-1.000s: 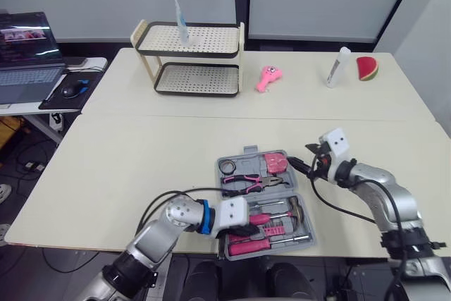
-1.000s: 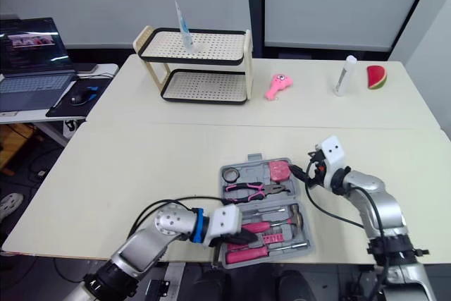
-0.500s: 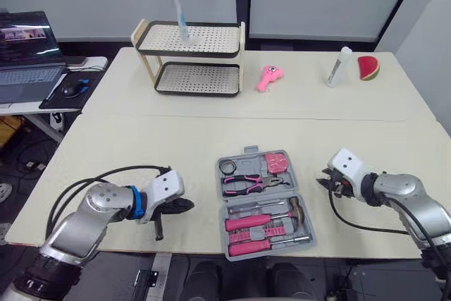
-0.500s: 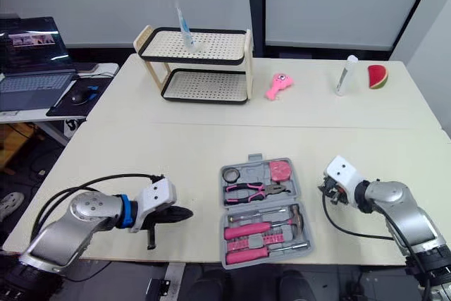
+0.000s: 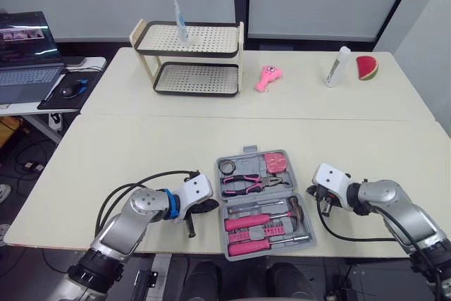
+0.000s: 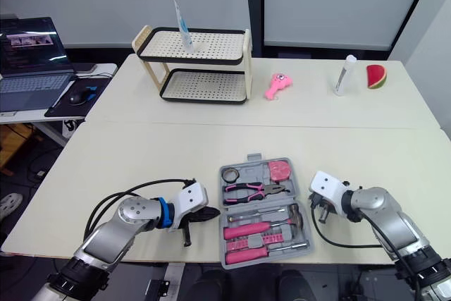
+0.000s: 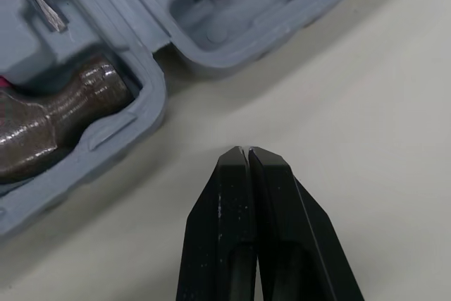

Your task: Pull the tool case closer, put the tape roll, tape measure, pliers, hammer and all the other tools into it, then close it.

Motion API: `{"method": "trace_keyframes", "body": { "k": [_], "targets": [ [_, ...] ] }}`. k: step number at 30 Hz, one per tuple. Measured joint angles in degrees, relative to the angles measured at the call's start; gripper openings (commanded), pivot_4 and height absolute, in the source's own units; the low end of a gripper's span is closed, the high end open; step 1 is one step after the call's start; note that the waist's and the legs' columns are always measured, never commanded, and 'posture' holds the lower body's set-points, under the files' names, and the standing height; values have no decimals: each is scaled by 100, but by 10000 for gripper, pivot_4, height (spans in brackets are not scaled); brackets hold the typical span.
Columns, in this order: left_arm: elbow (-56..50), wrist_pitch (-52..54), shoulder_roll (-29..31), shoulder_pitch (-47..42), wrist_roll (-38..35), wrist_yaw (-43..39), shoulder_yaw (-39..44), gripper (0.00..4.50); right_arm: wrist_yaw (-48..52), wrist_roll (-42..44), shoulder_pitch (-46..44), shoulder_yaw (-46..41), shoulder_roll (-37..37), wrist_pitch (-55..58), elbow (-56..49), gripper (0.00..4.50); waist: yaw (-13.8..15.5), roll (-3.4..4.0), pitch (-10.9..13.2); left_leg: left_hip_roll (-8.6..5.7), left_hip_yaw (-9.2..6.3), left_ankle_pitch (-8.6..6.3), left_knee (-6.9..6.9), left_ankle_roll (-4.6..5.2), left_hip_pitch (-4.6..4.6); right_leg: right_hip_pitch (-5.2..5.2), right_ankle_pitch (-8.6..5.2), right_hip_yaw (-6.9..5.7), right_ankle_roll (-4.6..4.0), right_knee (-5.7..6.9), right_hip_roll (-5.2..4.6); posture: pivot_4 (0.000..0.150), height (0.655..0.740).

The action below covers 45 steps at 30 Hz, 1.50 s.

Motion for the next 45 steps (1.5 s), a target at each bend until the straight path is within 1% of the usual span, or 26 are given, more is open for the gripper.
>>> {"method": "trace_keyframes", "body": {
  "k": [8,18,28,41,45],
  "targets": [
    [303,-208,-257,-314,180,-34,-212,0,218,-42,-63,126,116,34,-67,58,24,0,0,-6,-2,0,17,0,-2,7,0,-3,0,1,0,1500,7400],
    [733,-384,-539,-753,407,-158,-367,0,419,-39,140,69,-113,331,-416,58,74,1,-1,-9,-6,0,24,0,-3,12,0,-6,0,2,-1,1500,7400],
    [981,-577,-727,-924,569,-271,-403,0,501,-34,315,-66,-183,440,-547,58,119,1,-1,-10,-3,0,27,0,-3,13,0,-6,0,1,-1,1500,7400],
    [970,-693,-672,-862,631,-261,-359,0,520,17,333,-112,-193,503,-560,58,120,1,-1,-9,-3,0,27,0,-2,12,0,-5,0,1,-1,1500,7400],
    [1020,-981,-355,-717,468,-341,-116,0,559,254,505,-554,-406,738,-586,58,117,0,0,-6,-4,0,26,0,-3,10,0,-4,0,2,-1,1500,7400]
  ]
}}
